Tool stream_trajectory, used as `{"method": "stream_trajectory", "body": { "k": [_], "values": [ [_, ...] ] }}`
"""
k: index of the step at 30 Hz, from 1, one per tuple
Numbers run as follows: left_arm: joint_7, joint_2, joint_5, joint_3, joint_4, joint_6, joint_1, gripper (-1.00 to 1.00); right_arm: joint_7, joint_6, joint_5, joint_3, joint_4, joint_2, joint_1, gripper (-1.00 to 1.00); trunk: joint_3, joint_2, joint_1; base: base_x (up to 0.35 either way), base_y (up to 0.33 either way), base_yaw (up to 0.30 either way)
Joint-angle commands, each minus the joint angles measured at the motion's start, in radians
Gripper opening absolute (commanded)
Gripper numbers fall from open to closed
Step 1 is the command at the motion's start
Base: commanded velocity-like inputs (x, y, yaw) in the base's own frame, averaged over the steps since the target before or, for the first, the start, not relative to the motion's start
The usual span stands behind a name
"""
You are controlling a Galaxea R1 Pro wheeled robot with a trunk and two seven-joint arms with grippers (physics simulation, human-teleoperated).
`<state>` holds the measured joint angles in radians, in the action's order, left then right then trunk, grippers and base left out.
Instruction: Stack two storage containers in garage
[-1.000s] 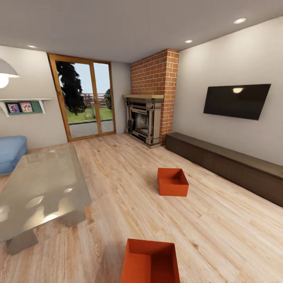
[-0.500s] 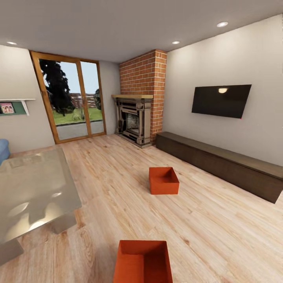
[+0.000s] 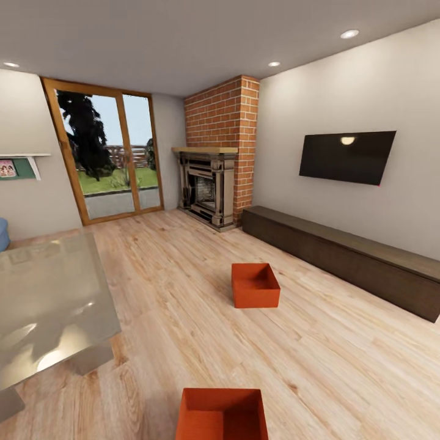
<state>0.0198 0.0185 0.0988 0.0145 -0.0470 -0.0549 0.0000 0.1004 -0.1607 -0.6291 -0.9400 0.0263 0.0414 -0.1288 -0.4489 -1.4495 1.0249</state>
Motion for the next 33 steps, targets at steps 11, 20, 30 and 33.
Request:
{"method": "stream_trajectory", "body": {
  "k": [11, 20, 30, 33],
  "values": [
    [0.000, 0.000, 0.010, 0.001, -0.001, -0.002, 0.000, 1.00, 0.007, -0.005, -0.011, -0.006, 0.003, 0.000, -0.001, 1.00, -0.001, 0.000, 0.000, 0.010, 0.000, 0.000],
    [0.000, 0.000, 0.010, 0.001, -0.001, -0.002, 0.000, 1.00, 0.007, -0.005, -0.011, -0.006, 0.003, 0.000, -0.001, 1.00, -0.001, 0.000, 0.000, 0.000, 0.000, 0.000],
    [0.000, -0.001, 0.010, 0.001, -0.001, -0.002, 0.000, 1.00, 0.007, -0.005, -0.011, -0.006, 0.003, -0.001, -0.001, 1.00, -0.001, 0.000, 0.000, -0.028, 0.000, 0.000],
    [0.000, -0.001, 0.010, 0.000, -0.001, -0.002, 0.000, 1.00, 0.007, -0.005, -0.011, -0.006, 0.003, -0.001, 0.000, 1.00, -0.001, 0.000, 0.000, -0.016, 0.000, 0.000]
  ]
}}
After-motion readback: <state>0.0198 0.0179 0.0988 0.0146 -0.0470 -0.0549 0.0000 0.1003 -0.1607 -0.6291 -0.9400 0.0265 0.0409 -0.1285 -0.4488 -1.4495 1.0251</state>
